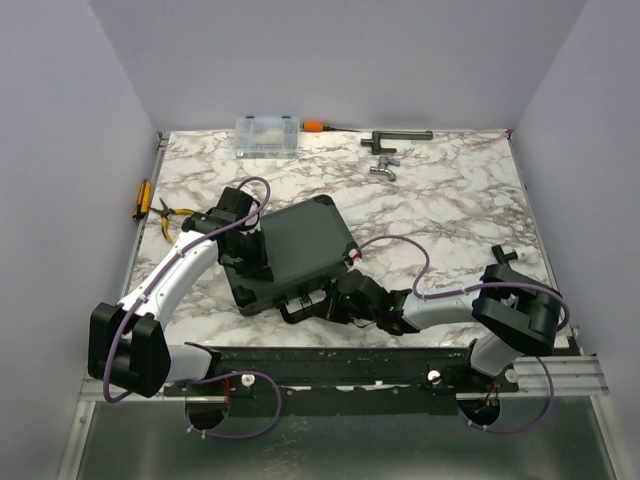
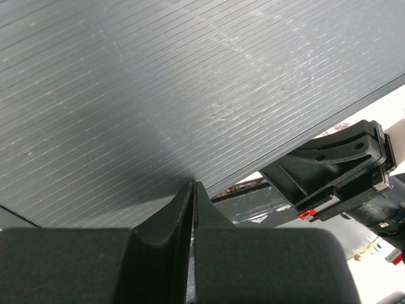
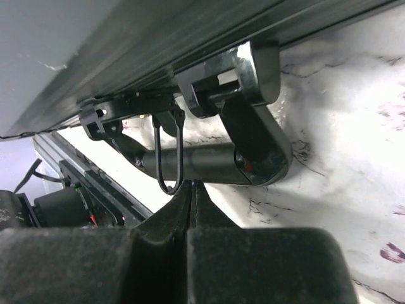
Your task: Pack up texas hold em set
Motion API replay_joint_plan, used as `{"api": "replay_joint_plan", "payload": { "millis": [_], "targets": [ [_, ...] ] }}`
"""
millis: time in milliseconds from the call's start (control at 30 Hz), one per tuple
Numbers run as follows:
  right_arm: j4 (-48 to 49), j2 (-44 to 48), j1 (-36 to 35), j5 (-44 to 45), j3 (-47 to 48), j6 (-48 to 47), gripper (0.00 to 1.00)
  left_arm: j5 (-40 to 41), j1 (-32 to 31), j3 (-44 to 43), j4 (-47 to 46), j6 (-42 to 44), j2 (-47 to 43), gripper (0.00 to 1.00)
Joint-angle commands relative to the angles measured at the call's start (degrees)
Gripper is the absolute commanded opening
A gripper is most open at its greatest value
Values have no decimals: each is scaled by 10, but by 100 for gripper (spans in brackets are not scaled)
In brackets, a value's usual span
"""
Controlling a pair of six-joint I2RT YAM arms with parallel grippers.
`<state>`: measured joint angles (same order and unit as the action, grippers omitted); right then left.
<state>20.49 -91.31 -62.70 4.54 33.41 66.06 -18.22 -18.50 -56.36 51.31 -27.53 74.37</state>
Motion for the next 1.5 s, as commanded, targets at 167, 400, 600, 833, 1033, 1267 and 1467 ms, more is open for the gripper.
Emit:
{"api": "replay_joint_plan", "payload": {
  "millis": [167, 400, 600, 833, 1033, 1267, 1467],
  "targets": [
    [22, -34, -4, -16, 32, -10, 1, 82, 11, 25, 92, 46, 21, 0],
    [12, -35, -4, -3, 45, -8, 1, 78, 17, 23, 92, 51, 18, 0],
    [-2, -35, -4, 3, 60, -22, 1, 72, 20, 23, 92, 54, 14, 0],
    [-7, -32, -5, 18, 71, -22, 1, 70, 21, 23, 92, 55, 13, 0],
    [-20, -38, -4, 32, 95, -35, 1, 69, 21, 24, 92, 56, 11, 0],
    [-52, -42, -4, 57, 114, -53, 1, 66, 22, 25, 92, 57, 10, 0],
    [-71, -48, -4, 70, 118, -63, 1, 64, 22, 26, 92, 59, 11, 0]
  ]
}}
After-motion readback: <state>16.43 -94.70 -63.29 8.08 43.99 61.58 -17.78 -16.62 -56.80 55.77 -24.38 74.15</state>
